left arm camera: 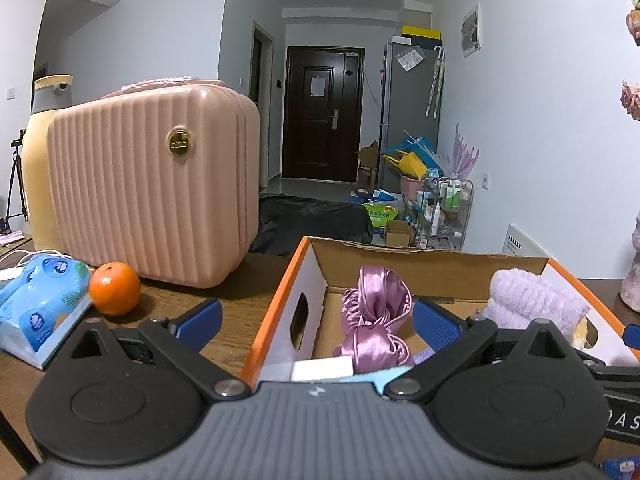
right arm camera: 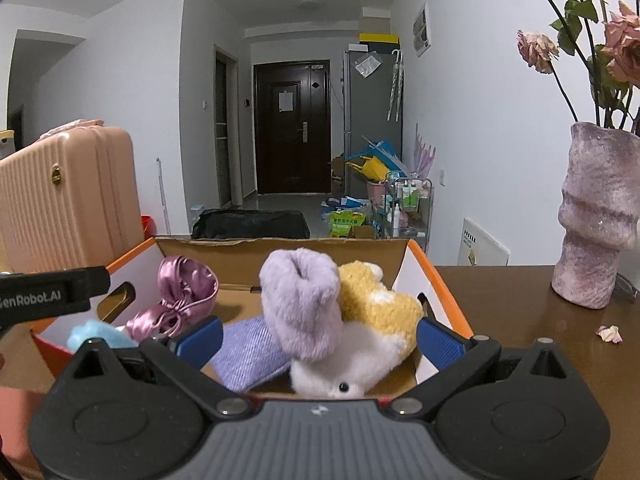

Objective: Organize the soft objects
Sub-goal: 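Open both tools over the box to drop the sponge and wristband, then move the left tool toward the pink sponge while the right tool approaches the white roll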

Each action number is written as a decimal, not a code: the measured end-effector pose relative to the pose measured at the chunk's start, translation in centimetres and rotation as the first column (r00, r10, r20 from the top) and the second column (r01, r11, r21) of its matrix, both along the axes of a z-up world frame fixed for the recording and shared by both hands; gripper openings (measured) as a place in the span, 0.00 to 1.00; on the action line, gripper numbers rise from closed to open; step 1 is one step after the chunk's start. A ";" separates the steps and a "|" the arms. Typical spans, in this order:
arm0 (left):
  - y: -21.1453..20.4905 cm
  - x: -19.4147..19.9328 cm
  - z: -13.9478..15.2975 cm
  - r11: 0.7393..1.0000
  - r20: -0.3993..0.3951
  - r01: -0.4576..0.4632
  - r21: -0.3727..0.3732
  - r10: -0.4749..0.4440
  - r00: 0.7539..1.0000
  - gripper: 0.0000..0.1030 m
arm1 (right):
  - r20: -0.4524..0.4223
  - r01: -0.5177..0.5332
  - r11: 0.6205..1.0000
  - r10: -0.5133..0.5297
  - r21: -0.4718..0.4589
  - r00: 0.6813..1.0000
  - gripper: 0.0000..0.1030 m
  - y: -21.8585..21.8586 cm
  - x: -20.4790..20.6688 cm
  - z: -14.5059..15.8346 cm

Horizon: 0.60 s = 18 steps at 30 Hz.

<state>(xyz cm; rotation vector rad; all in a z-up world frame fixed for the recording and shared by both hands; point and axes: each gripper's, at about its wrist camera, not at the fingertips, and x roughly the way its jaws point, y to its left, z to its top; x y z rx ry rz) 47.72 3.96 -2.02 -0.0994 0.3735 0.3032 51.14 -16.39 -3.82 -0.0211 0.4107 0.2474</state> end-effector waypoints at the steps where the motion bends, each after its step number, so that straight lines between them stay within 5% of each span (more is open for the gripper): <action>1: 0.0 -0.3 0.0 1.000 0.001 0.000 -0.001 0.000 1.000 1.00 | -0.002 -0.001 1.000 0.001 0.002 1.000 1.00 0.0 -0.2 0.0; 18: 0.7 -5.1 0.0 1.000 -0.009 0.002 -0.007 -0.002 1.000 1.00 | 0.026 0.009 0.999 -0.010 0.032 1.000 1.00 -1.2 -5.4 -0.2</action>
